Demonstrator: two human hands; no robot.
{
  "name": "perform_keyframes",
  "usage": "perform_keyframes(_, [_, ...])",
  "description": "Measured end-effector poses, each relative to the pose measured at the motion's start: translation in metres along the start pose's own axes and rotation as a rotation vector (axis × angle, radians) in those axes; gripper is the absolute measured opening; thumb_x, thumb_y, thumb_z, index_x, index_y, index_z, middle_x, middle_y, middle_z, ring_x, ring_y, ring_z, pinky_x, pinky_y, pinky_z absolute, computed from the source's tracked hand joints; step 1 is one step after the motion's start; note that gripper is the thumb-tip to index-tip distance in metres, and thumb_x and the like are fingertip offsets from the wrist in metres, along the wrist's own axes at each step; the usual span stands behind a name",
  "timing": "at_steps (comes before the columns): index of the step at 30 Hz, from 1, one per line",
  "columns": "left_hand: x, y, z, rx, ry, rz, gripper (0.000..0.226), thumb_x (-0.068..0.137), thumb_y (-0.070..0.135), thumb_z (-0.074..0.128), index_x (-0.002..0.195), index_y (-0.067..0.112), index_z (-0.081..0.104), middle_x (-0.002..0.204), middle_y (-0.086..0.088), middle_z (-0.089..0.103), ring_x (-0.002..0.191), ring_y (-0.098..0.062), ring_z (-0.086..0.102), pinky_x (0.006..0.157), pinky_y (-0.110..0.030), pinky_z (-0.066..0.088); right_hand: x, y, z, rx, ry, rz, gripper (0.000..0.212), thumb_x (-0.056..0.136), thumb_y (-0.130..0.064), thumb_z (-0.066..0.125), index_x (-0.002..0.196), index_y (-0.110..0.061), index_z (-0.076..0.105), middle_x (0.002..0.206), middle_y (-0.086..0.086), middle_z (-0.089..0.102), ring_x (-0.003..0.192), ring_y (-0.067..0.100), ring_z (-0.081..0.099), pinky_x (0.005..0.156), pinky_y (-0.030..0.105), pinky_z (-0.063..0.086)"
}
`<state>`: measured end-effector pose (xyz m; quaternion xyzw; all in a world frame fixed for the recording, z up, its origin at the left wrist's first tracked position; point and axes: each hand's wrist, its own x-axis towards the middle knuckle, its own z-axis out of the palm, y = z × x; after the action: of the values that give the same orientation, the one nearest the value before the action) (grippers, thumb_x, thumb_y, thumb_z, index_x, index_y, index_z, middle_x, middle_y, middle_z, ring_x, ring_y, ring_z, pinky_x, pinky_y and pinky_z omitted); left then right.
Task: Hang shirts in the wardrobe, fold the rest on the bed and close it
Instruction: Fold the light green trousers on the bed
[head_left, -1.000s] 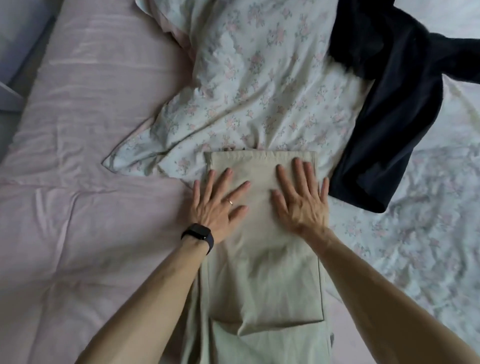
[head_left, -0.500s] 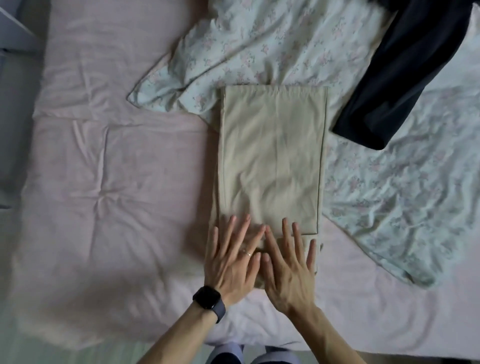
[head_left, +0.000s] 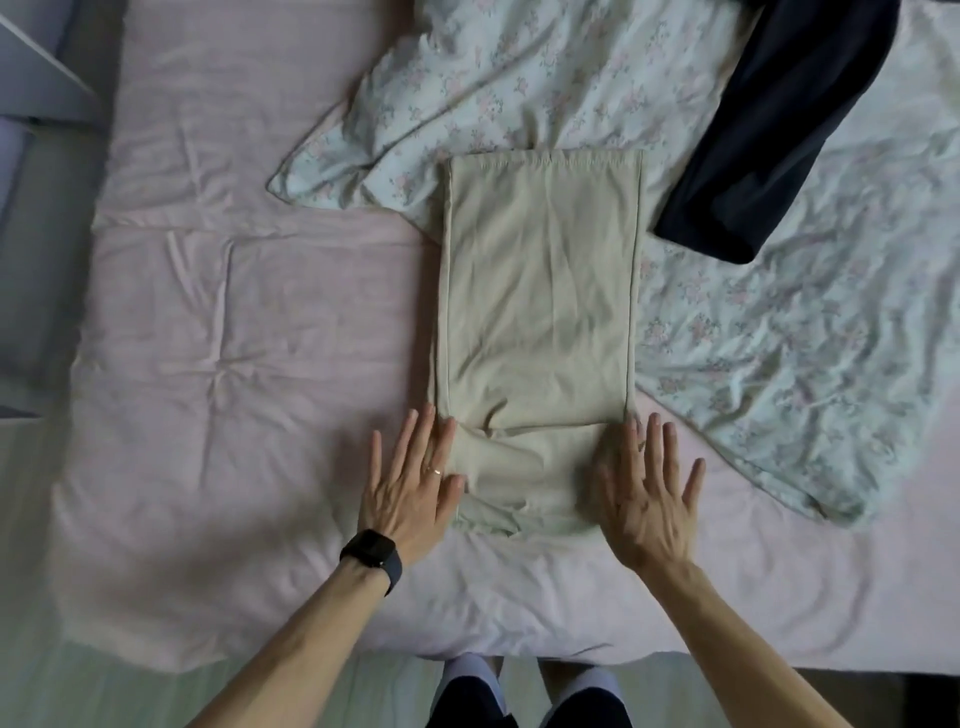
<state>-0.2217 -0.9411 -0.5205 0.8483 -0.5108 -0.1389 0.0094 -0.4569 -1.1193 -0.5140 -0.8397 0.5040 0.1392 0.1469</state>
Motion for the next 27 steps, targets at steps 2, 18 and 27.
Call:
perform_keyframes(2, [-0.016,0.008,0.000,0.016,0.022,0.190,0.072,0.096,0.048,0.045,0.159,0.020,0.021,0.167,-0.007,0.012,0.154,-0.024,0.012,0.121,-0.057,0.013,-0.020,-0.006,0.001,0.034,0.085,-0.163,0.072,0.097,-0.045,0.037,0.160,-0.013,0.020,0.167,0.010,0.013,0.155,0.025,0.007,0.121,0.060,0.011])
perform_keyframes(18, [-0.019,0.040,0.038,0.258,-0.016,0.240,0.065,0.089,0.011,0.029,0.150,0.028,0.042,0.154,-0.021,0.039,0.140,-0.044,0.039,0.105,-0.055,0.045,-0.033,-0.021,0.062,-0.099,0.162,-0.442,0.055,0.099,-0.022,0.039,0.154,-0.027,0.037,0.161,0.008,0.034,0.147,0.032,0.033,0.114,0.058,0.034])
perform_keyframes(27, [-0.057,0.061,-0.018,0.156,-0.358,0.192,0.091,0.091,-0.003,0.039,0.155,0.031,-0.016,0.165,-0.017,0.002,0.153,-0.036,0.000,0.123,-0.049,0.013,-0.075,-0.006,-0.005,-0.115,-0.156,-0.469,0.076,0.086,-0.024,0.002,0.160,-0.030,0.018,0.165,0.002,0.025,0.152,0.027,0.022,0.119,0.052,0.022])
